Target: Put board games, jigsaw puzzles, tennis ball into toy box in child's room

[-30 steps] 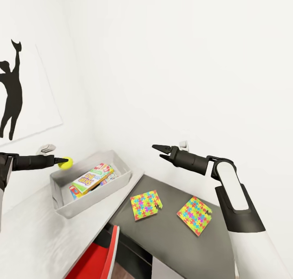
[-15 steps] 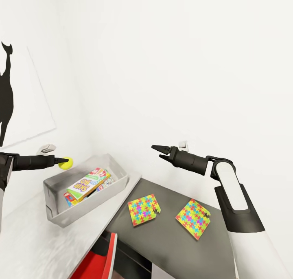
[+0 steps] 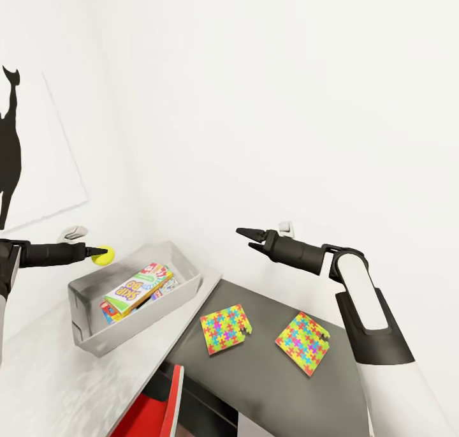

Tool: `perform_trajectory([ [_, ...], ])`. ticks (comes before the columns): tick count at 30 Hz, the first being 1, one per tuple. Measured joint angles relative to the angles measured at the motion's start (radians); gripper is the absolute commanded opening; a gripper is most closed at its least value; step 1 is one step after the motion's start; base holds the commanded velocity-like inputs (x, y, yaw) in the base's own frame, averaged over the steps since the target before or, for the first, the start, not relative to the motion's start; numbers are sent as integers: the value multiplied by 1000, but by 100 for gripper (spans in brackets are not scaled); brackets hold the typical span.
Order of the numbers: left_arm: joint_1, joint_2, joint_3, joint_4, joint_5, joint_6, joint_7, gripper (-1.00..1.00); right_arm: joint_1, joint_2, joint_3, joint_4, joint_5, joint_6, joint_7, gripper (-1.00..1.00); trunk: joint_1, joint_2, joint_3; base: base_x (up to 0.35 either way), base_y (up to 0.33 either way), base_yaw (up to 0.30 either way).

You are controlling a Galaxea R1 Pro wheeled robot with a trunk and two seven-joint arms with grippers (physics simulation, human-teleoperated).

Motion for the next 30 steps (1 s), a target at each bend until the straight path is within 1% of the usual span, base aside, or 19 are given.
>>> perform_trajectory([
  [7,0,-2,-1,0,-9,19,6,-100,25,0,0,-17,1,0,0,100,0,0,6,0,0,0],
  [10,-2,-5,-4,0,-13,73,17,-100,32,0,0,-20,1,0,0,100,0,0,7,0,0,0],
  [12,-4,-8,-7,0,-14,100,33,-100,36,0,1,-21,1,0,0,100,0,0,8,0,0,0],
  [14,-8,-9,-10,0,-15,112,52,-100,39,0,1,-21,1,0,0,100,0,0,8,0,0,0],
  [16,-17,-14,-17,1,-16,128,117,-100,44,0,1,-21,1,0,0,100,0,0,8,0,0,0],
  [18,-23,-28,-20,3,-16,140,207,-100,51,-1,1,-21,2,0,0,100,0,0,8,0,0,0],
  [20,-25,-38,-21,5,-15,144,250,-100,54,0,1,-21,1,0,0,100,0,0,8,0,0,0],
  [22,-26,-52,-22,9,-15,148,311,-100,56,0,0,-21,1,0,0,100,0,0,8,0,0,0],
  [24,-27,-60,-22,11,-15,150,335,-100,57,0,1,-21,1,0,0,100,0,0,8,0,0,0],
  [26,-27,-73,-23,12,-16,151,349,-100,57,0,1,-21,1,0,0,100,0,0,7,0,0,0],
  [30,-28,-83,-30,13,-24,152,372,-100,58,0,1,-21,1,0,0,100,0,0,5,0,0,0],
])
